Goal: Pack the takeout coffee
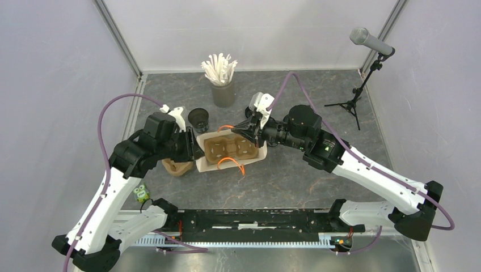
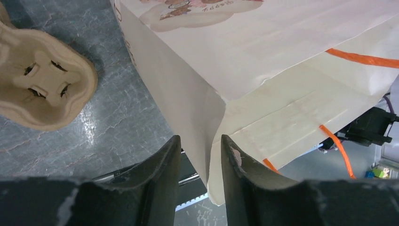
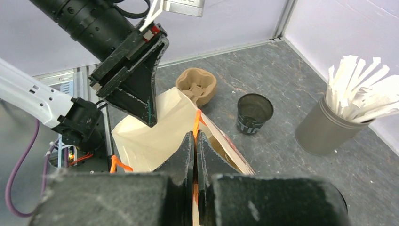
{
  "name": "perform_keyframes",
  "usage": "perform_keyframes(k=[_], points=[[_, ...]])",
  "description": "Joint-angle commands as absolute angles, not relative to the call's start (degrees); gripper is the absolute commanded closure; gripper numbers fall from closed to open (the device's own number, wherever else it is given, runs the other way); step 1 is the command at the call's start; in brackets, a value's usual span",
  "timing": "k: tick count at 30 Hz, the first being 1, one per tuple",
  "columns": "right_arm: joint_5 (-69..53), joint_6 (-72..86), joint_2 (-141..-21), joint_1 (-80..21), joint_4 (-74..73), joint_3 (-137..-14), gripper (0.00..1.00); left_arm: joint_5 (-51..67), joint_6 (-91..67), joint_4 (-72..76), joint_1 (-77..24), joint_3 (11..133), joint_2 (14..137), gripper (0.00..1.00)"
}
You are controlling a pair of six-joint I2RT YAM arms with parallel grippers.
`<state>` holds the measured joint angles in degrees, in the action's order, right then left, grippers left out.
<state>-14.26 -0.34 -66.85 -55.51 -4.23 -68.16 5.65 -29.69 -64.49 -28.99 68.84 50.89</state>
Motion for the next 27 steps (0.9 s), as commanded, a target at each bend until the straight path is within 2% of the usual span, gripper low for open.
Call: perform_keyframes(k=[1, 3, 5, 7, 8, 12, 15, 16, 18, 21, 27], points=[[-10.0, 1.7, -66.1, -55.5, -3.4, -70.2, 1.00, 5.8, -28.8, -60.8, -29.1, 71.5, 50.8, 0.57], [-9.1, 1.7, -65.6, -55.6, -3.2, -69.7, 1.00, 6.3, -28.7, -60.2, -29.1, 71.3, 50.9, 0.61], [-8.6, 1.7, -65.2, -55.6, -3.3, -69.3, 1.00, 7.6, -28.1, -58.3, -29.1, 70.6, 50.7, 0.81], [-8.4, 1.9, -65.1, -55.5, -3.3, -69.1, 0.99, 9.4, -26.6, -56.6, -29.1, 70.0, 50.8, 0.94], [-8.1, 2.0, -65.1, -55.5, -3.5, -69.2, 0.92, 10.2, -25.6, -56.3, -29.1, 69.8, 51.0, 0.97], [-5.8, 2.8, -65.4, -55.3, -5.5, -70.5, 0.66, 11.8, -20.1, -57.3, -29.2, 70.4, 53.1, 0.98], [-3.4, 2.4, -65.6, -54.6, -8.6, -72.5, 0.39, 11.5, -17.0, -57.4, -29.0, 71.2, 53.2, 0.98], [-3.6, 2.2, -65.7, -54.0, -9.8, -73.4, 0.28, 11.5, -16.1, -57.4, -28.9, 71.4, 53.3, 0.98], [-3.6, 1.0, -66.5, -52.5, -14.2, -77.9, 0.16, 11.4, -14.4, -57.9, -28.9, 71.8, 53.7, 0.98], [-1.8, -2.3, -66.6, -50.9, -18.9, -83.4, 0.10, 12.7, -12.7, -59.4, -28.7, 72.5, 55.0, 0.98], [3.9, -2.1, -64.9, -46.2, -20.9, -83.3, 0.12, 14.3, -11.8, -59.9, -28.6, 73.1, 55.4, 0.98]])
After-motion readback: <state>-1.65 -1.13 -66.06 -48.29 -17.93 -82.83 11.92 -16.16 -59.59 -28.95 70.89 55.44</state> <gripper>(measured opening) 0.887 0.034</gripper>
